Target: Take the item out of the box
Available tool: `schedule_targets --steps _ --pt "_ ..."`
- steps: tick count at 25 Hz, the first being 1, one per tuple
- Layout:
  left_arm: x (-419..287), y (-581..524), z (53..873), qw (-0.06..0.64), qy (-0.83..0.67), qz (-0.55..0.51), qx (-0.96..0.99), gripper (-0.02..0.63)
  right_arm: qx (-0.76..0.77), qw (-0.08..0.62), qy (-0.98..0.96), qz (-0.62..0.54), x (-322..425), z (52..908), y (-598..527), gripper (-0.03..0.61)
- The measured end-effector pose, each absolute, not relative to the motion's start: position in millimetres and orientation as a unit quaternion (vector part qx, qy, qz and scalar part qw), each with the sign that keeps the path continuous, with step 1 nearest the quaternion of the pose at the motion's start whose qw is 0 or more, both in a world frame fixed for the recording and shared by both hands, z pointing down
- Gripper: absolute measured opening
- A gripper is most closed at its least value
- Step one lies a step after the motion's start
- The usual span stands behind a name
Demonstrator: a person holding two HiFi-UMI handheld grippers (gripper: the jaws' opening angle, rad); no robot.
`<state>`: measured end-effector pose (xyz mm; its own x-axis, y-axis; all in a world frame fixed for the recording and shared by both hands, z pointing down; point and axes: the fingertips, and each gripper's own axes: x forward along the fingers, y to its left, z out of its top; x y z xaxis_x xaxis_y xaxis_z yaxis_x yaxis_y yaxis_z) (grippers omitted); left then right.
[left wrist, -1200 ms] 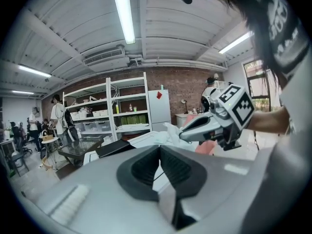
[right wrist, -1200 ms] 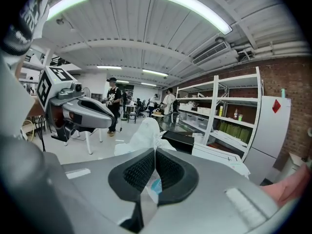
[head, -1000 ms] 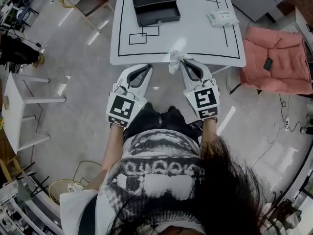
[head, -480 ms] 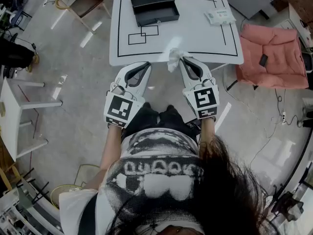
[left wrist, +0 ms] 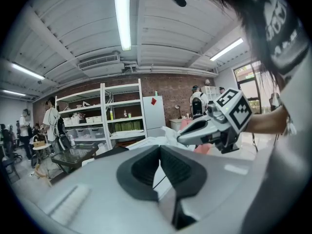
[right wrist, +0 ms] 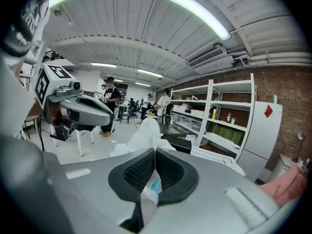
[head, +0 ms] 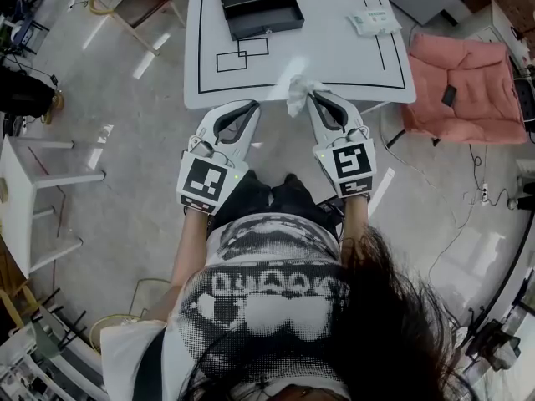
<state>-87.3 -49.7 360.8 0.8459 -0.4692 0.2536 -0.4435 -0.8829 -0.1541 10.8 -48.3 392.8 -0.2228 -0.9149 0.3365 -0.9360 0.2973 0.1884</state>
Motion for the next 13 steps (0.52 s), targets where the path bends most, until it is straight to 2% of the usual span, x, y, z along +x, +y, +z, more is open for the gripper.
schedule_targets --steps 13 --pt "-82.1 -51.8 362.3 0.048 0.225 -0.141 -0.963 0.000 0.594 0.195 -0.780 0.023 14.3 393.1 -54.5 0.012"
